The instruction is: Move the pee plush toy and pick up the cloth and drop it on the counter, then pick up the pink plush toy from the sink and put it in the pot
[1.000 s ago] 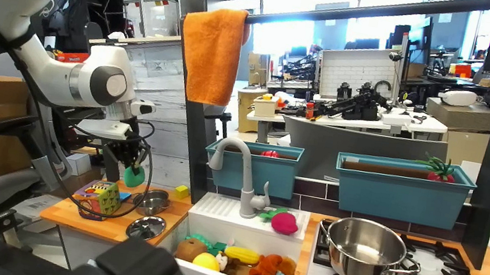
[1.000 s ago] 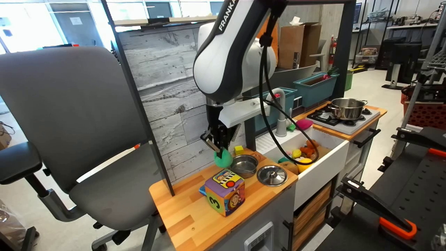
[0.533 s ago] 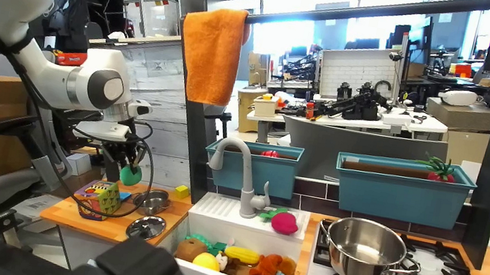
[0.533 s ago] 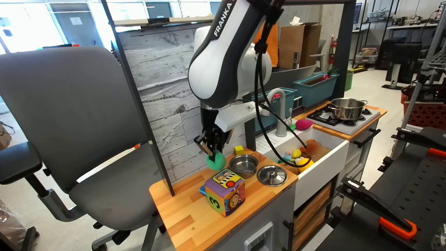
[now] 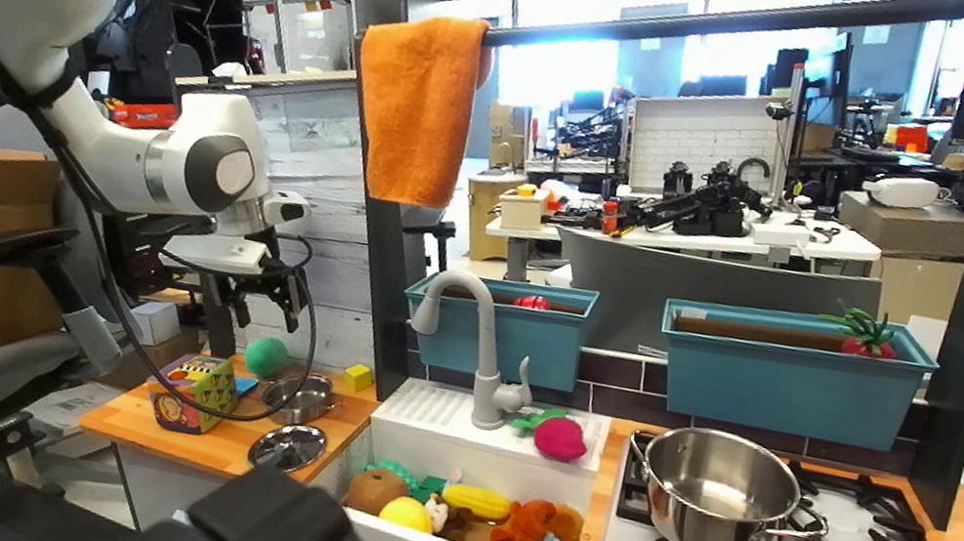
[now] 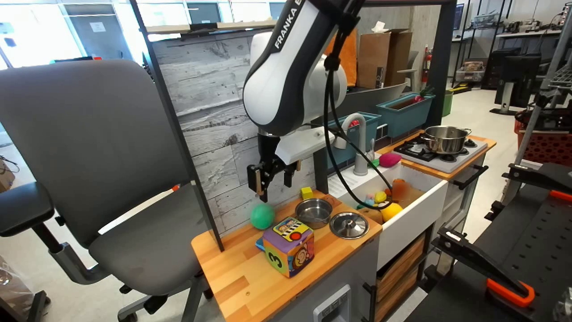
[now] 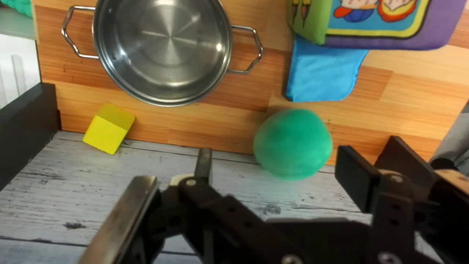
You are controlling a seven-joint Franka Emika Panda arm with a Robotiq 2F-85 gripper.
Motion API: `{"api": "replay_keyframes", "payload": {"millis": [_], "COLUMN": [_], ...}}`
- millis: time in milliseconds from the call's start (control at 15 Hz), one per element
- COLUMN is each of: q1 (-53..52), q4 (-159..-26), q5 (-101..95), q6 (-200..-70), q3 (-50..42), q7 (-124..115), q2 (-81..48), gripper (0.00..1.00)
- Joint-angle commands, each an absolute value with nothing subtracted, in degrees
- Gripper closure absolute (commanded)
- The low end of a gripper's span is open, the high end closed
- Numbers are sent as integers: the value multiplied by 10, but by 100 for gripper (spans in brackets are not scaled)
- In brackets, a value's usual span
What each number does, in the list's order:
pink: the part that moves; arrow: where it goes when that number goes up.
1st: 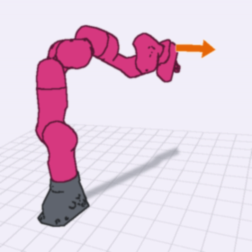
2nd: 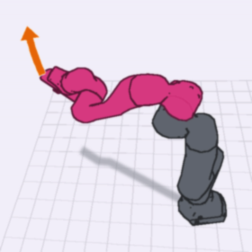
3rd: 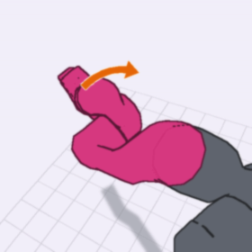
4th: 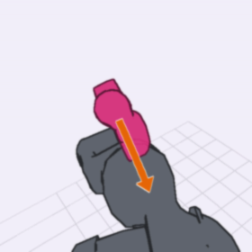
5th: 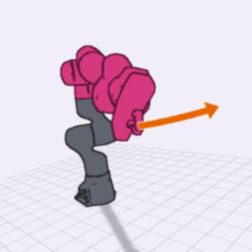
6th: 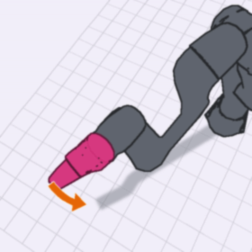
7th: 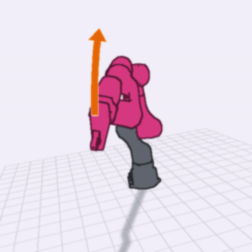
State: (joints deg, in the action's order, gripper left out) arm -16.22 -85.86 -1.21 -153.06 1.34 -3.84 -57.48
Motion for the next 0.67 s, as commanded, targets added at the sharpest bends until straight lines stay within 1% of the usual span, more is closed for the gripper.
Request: {"api": "replay_keyframes", "payload": {"millis": [0, 133, 333, 600], "q1": [-162, -159, -151, -123], "q4": [-851, -875, -932, -1032], "q5": [-21, -14, -1, 20], "q6": [-1525, -1502, -1430, -1401], "q3": [13, 19, 31, 55], "q7": [-52, -56, -71, -66], "q2": [-572, -547, -487, -402], "gripper": [0, 0, 0, 0]}}
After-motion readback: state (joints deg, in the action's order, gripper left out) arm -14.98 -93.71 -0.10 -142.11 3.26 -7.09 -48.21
